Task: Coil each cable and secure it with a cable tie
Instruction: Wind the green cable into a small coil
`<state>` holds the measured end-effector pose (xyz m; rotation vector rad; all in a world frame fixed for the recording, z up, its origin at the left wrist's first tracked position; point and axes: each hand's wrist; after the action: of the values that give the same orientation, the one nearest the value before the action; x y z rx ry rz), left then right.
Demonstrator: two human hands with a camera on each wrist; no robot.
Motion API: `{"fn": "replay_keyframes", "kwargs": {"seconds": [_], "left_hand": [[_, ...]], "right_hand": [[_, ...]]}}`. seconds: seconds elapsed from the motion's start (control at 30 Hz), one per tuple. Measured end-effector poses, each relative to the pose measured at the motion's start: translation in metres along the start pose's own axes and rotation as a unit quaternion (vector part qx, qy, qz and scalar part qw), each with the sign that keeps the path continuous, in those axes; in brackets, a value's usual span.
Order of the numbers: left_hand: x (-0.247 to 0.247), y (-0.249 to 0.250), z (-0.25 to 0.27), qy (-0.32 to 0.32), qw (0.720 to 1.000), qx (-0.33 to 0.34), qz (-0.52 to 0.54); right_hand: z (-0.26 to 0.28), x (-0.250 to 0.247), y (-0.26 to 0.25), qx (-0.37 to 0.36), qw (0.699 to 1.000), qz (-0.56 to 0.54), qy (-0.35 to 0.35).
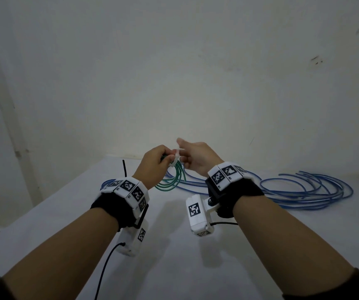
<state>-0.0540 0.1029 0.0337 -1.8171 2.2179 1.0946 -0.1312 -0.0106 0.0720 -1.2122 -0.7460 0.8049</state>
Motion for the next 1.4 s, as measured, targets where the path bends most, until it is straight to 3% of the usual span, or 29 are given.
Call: {"fn": "replay_keyframes", "kwargs": {"seconds": [0.1, 0.3, 0.47, 0.63, 0.73, 0.97, 1.4], "left_hand": [[0.004, -0.003, 0.003, -0.003, 1.0, -0.011, -0.003], [0.004, 0.003, 0.007, -0.031, 0.999, 0.033, -0.001], [-0.002, 0.007, -0.001, -0.017, 0.998, 0.044, 0.033], [-0.005, 0.009, -0.003, -0.012, 0.998, 0.041, 0.038], [-0.003, 0.008, -0.003, 0.014, 0.999, 0.032, 0.042], [0.005, -0.003, -0.002, 0.069, 0.998, 0.004, 0.01], [0.002, -0.007, 0.002, -0.022, 0.998, 0.038, -0.042]], "right_hand": [[-0.001, 0.002, 0.006, 0.002, 1.0, 0.022, -0.003], [-0.014, 0.001, 0.006, -0.053, 0.994, 0.01, 0.098], [-0.017, 0.004, -0.004, -0.112, 0.982, 0.009, 0.154], [-0.021, 0.007, -0.007, -0.139, 0.974, 0.012, 0.178], [-0.016, 0.007, -0.006, -0.15, 0.978, -0.022, 0.146], [-0.007, 0.002, 0.007, -0.079, 0.995, 0.068, 0.012], [-0.029, 0.015, 0.016, -0.008, 0.989, 0.093, 0.113]]}}
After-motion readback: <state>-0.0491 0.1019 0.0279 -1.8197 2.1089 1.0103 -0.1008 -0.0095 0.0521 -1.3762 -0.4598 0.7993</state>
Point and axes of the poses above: each hand's wrist, its own z-axis away from the middle knuckle, its own x-axis out of the palm, y = z × x, and after that the axes turned 12 degrees about x, right-handed
